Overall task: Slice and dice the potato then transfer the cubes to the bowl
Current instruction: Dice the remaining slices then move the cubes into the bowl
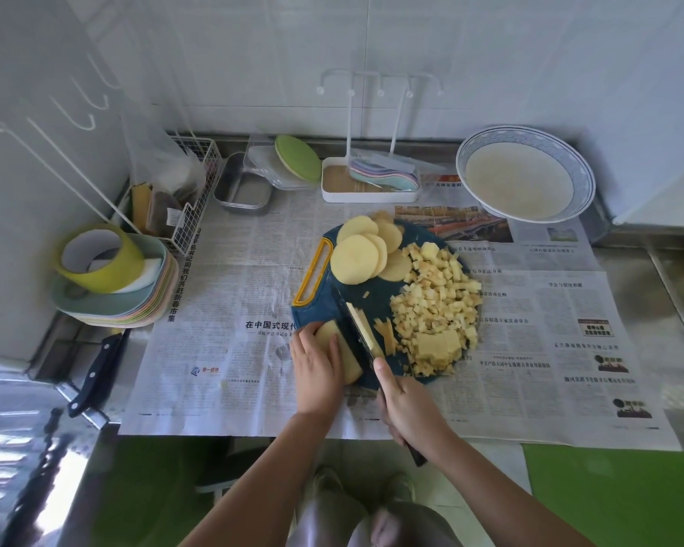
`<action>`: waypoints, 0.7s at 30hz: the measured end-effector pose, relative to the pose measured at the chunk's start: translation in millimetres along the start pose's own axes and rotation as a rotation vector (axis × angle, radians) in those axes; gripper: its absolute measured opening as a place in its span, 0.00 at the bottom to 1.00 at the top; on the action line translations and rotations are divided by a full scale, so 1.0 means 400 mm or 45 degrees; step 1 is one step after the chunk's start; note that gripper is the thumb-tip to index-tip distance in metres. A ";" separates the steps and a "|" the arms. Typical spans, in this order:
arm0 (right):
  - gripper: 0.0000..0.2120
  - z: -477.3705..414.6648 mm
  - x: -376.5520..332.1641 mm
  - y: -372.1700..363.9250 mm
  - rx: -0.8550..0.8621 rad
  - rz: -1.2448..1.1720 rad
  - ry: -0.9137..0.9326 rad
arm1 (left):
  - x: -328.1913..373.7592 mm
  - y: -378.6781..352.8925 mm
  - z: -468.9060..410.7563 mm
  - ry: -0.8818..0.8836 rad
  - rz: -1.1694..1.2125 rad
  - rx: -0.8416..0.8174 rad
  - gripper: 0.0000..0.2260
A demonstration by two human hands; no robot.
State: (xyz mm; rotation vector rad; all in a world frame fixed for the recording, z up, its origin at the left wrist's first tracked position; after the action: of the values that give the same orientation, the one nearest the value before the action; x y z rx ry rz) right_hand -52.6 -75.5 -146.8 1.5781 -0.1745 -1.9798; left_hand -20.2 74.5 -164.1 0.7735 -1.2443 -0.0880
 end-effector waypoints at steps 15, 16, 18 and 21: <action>0.25 0.077 -0.017 -0.021 0.013 0.139 0.085 | -0.001 -0.005 -0.005 -0.027 0.029 0.032 0.18; 0.24 0.079 -0.020 -0.023 0.007 0.164 0.088 | -0.001 -0.004 -0.005 -0.033 0.029 0.033 0.19; 0.24 0.082 -0.023 -0.029 -0.013 0.207 0.089 | 0.000 -0.004 -0.005 -0.037 0.036 0.030 0.19; 0.25 0.084 -0.024 -0.033 -0.037 0.227 0.057 | -0.002 -0.004 -0.004 -0.061 0.037 0.043 0.17</action>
State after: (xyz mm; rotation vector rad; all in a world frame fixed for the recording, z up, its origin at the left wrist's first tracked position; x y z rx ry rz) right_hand -87.3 -68.2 -135.2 1.5321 -0.2582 -1.8014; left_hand -18.4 74.5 -165.7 0.7863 -1.3049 -0.0617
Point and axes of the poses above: each hand's wrist, its own z-axis away from the middle knuckle, its own y-axis out of the back of the hand, x = y × z, the point moved 7 cm from there along -z, towards the middle knuckle, and after that the axes turned 13 degrees about y, right-handed, at the moved point
